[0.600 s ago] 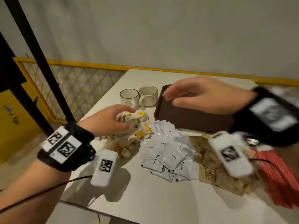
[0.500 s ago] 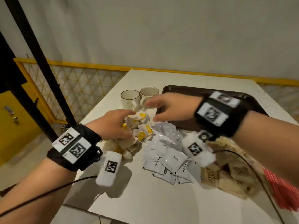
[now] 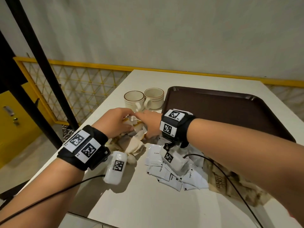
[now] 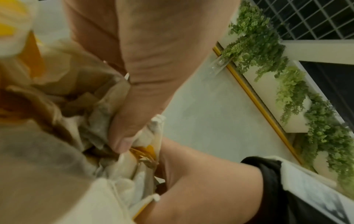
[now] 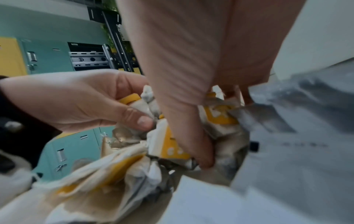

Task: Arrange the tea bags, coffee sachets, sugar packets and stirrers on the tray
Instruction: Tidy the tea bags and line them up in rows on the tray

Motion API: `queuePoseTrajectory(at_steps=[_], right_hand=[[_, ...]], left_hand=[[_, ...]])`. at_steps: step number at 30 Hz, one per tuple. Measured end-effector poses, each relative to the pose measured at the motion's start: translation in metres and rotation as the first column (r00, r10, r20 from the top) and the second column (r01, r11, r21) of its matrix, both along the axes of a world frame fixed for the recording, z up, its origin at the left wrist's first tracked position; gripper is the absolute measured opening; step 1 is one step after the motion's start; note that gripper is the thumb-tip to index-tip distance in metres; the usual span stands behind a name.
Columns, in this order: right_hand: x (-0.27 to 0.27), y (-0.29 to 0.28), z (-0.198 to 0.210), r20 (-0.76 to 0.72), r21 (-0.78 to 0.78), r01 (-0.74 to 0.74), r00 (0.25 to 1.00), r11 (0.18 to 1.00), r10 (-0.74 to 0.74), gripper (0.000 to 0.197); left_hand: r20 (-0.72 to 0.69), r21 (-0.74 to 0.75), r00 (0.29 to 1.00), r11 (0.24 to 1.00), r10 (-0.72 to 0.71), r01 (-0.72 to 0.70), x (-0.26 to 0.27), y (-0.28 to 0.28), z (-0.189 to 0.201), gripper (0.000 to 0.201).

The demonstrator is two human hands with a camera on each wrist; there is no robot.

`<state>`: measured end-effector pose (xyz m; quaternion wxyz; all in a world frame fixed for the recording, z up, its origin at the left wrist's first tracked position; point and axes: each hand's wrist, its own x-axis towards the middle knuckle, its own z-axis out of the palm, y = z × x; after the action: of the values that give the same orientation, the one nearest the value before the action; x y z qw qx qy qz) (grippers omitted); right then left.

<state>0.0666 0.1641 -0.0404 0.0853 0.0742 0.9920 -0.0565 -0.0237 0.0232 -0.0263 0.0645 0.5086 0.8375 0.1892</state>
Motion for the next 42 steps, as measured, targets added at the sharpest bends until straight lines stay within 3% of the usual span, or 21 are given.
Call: queuePoseTrajectory(at_steps=[2, 7, 12, 15, 18, 20, 24, 27, 30, 33, 37, 42], right_hand=[[-0.002, -0.001, 0.003, -0.015, -0.020, 0.009, 1.000, 1.000, -0.010, 0.074], [-0.005, 0.004, 0.015, -0.134, -0.088, 0.073, 0.987, 0.993, -0.084, 0.026], [0.009, 0.015, 0.041, -0.251, -0.273, 0.139, 0.945, 0.952, -0.210, 0.036], [0.033, 0.023, 0.060, -0.344, -0.405, 0.131, 0.895, 0.905, -0.284, 0.030], [0.066, 0.028, 0.072, -0.412, -0.600, 0.110, 0.807, 0.792, -0.424, 0.020], [0.091, 0.030, 0.076, -0.410, -0.722, 0.073, 0.757, 0.688, -0.509, 0.017], [0.150, 0.040, 0.072, -0.383, -0.841, 0.039, 0.662, 0.540, -0.644, 0.025], [0.188, 0.044, 0.061, -0.371, -0.882, 0.017, 0.590, 0.471, -0.717, 0.019], [0.216, 0.050, 0.047, -0.366, -0.901, 0.004, 0.532, 0.434, -0.764, 0.020], [0.233, 0.055, 0.030, -0.359, -0.891, 0.057, 0.518, 0.450, -0.776, 0.025], [0.240, 0.057, 0.009, -0.350, -0.864, 0.142, 0.521, 0.483, -0.779, 0.022], [0.235, 0.057, -0.010, -0.311, -0.887, 0.137, 0.529, 0.441, -0.789, 0.021]], left_hand=[[0.030, 0.049, 0.999, 0.999, 0.021, -0.022, -0.001, -0.001, 0.000, 0.035], [0.110, 0.233, 0.994, 0.971, 0.021, -0.046, -0.002, -0.003, 0.003, 0.019], [0.216, 0.443, 0.976, 0.891, -0.003, -0.095, -0.007, -0.003, 0.011, 0.014], [0.352, 0.576, 0.932, 0.805, -0.085, -0.144, -0.002, 0.001, 0.025, 0.024], [0.493, 0.677, 0.835, 0.710, -0.243, -0.193, 0.020, 0.016, 0.039, 0.025], [0.592, 0.688, 0.732, 0.684, -0.337, -0.242, 0.040, 0.032, 0.044, 0.020], [0.720, 0.655, 0.509, 0.704, -0.472, -0.273, 0.082, 0.066, 0.042, 0.010], [0.776, 0.620, 0.363, 0.727, -0.515, -0.295, 0.110, 0.087, 0.036, 0.019], [0.817, 0.573, 0.263, 0.776, -0.514, -0.264, 0.133, 0.101, 0.028, 0.018], [0.857, 0.513, 0.179, 0.832, -0.484, -0.210, 0.153, 0.110, 0.013, 0.017], [0.897, 0.439, 0.134, 0.883, -0.421, -0.167, 0.163, 0.115, -0.007, 0.022], [0.926, 0.378, 0.068, 0.918, -0.372, -0.117, 0.160, 0.110, -0.019, 0.025]])
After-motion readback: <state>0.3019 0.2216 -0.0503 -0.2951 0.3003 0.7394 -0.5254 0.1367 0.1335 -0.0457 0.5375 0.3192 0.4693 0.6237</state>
